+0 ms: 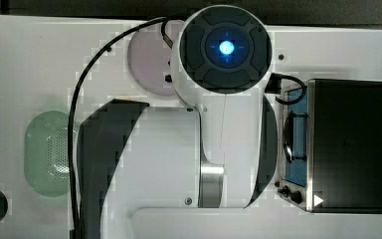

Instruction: Pick Ketchup from the table and place it in strainer.

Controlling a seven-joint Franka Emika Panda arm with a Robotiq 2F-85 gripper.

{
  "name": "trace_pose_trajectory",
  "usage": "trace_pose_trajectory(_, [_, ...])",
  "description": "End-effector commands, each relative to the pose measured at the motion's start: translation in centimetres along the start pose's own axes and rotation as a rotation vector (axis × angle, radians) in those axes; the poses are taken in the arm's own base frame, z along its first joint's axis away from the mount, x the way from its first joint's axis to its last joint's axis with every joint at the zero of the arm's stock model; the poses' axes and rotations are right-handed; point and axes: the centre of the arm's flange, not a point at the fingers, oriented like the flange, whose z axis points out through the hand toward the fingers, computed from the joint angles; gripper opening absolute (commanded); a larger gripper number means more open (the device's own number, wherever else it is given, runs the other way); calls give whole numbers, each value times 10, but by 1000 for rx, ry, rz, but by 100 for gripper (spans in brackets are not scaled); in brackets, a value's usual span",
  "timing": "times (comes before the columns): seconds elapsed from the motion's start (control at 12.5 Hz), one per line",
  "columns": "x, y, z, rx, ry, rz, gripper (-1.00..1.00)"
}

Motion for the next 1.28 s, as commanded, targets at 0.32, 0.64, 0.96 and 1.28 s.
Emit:
trace_pose_trajectory(0.32, [-31,51,-24,-49,-33,17,100])
trace_pose_trajectory(0.64, [-29,42,42,-78,-65,-16,100])
trace_pose_trajectory(0.96, [-32,36,107,-78,-86,-266,100])
trace_pose_trajectory(1.28, [-42,48,169,-73,-112,-691,100])
